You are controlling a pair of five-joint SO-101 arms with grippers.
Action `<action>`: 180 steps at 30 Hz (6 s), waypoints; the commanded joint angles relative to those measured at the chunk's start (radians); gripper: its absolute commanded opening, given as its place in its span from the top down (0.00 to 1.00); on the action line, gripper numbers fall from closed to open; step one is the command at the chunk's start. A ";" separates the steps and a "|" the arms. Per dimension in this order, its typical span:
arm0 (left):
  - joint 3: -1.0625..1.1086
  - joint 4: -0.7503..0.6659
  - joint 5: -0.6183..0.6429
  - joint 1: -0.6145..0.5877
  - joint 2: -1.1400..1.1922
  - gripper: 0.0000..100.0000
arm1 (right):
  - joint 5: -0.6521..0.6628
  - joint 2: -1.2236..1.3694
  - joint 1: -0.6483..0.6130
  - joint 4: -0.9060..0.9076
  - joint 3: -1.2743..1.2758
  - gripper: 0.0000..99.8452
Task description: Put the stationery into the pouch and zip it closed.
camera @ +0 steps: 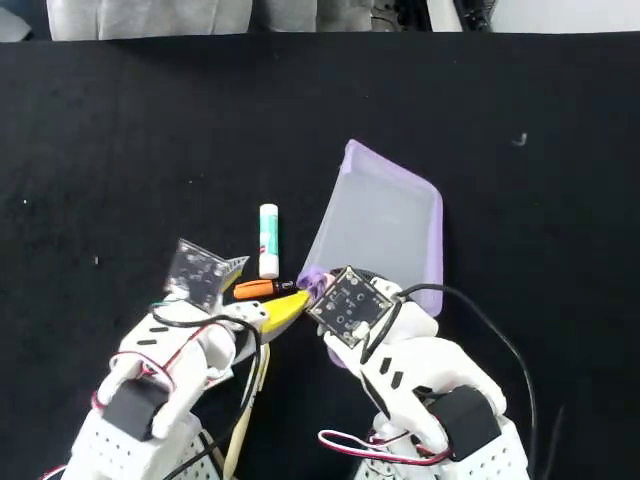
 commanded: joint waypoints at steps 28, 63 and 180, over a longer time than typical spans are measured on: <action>0.068 -0.296 -0.074 -0.030 -0.006 0.66 | -0.005 -0.005 -0.014 -0.005 -0.005 0.99; -0.027 -0.118 -0.201 0.028 0.002 0.66 | -0.003 -0.008 0.025 0.015 -0.007 0.99; -0.188 -0.532 -0.184 -0.168 0.603 0.97 | 0.130 -0.004 0.612 0.115 -0.151 0.99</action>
